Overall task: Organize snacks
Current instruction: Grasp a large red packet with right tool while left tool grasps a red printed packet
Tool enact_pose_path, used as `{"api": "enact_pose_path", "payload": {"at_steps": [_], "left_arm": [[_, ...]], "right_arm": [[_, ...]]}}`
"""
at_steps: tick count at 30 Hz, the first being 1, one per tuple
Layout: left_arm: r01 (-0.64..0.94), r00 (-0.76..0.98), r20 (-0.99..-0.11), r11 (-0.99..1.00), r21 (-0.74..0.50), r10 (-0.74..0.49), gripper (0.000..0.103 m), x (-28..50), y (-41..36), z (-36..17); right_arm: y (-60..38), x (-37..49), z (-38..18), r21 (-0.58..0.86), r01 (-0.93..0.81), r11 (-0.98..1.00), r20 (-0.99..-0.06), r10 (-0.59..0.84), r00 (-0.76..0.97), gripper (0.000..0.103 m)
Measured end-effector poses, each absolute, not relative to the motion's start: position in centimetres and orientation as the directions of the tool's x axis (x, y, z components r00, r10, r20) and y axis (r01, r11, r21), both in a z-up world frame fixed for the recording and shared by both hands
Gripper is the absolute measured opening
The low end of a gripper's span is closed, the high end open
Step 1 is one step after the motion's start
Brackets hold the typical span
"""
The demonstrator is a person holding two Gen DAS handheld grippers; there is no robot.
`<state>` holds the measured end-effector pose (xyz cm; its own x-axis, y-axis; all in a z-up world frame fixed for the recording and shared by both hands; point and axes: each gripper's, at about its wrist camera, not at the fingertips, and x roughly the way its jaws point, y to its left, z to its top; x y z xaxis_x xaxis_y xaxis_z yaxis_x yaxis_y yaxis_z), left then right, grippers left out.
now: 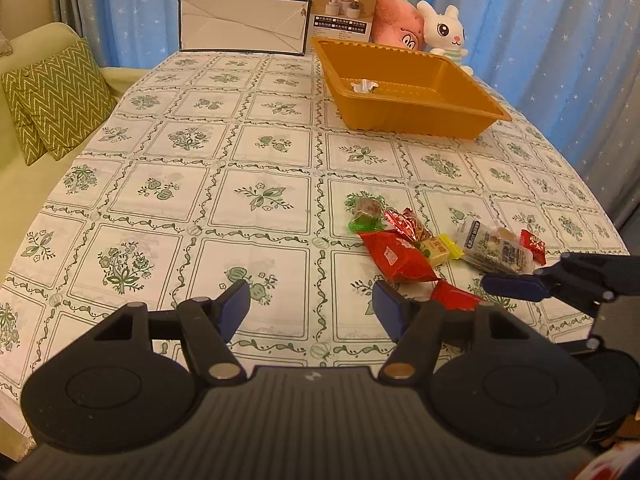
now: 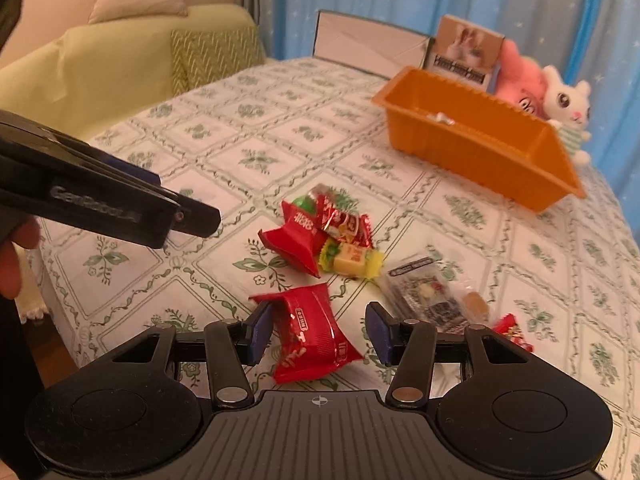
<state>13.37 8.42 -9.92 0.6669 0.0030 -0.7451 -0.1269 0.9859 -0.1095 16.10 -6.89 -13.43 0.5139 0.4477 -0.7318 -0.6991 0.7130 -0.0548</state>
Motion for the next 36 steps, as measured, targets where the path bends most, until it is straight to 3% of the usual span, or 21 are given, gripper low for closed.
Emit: {"api": "enact_pose_path", "payload": {"at_steps": [7,10,19,23,28,32,36], "left_arm": [[-0.101,0.664,-0.747,0.989,-0.112,-0.017,0.064,13.5,8.0,-10.0],[-0.083,0.664,-0.747,0.989,-0.121,-0.036,0.063,13.8,7.6,-10.0],[-0.052,0.679,-0.722,0.972,-0.227,-0.132,0.048,16.5,6.0,-9.9],[-0.046,0.671,-0.73,0.975,-0.217,-0.131,0.038,18.3,5.2,-10.6],[-0.027,0.641,-0.758,0.982,-0.186,-0.125,0.036,19.9,4.8,-11.8],[-0.005,0.621,-0.776,0.99,-0.144,-0.11,0.026,19.8,4.5,-12.4],[0.018,0.616,-0.782,0.995,-0.103,-0.092,0.023,19.4,4.4,-12.5]], "right_arm": [[-7.7,16.2,-13.7,0.012,-0.671,0.741,-0.748,0.452,0.486,0.032],[-9.2,15.6,-13.1,0.065,-0.624,0.779,-0.72,0.469,0.511,0.032],[-13.2,15.9,-11.2,0.116,-0.44,0.89,-0.615,0.412,0.672,0.032],[-14.1,16.6,-11.6,0.141,-0.395,0.908,-0.618,0.392,0.682,0.032],[-14.5,17.1,-12.0,0.151,-0.383,0.911,-0.626,0.388,0.677,0.032],[-14.5,17.2,-12.3,0.156,-0.371,0.915,-0.632,0.381,0.674,0.032],[-14.4,17.3,-12.4,0.161,-0.368,0.916,-0.633,0.382,0.673,0.032]]}}
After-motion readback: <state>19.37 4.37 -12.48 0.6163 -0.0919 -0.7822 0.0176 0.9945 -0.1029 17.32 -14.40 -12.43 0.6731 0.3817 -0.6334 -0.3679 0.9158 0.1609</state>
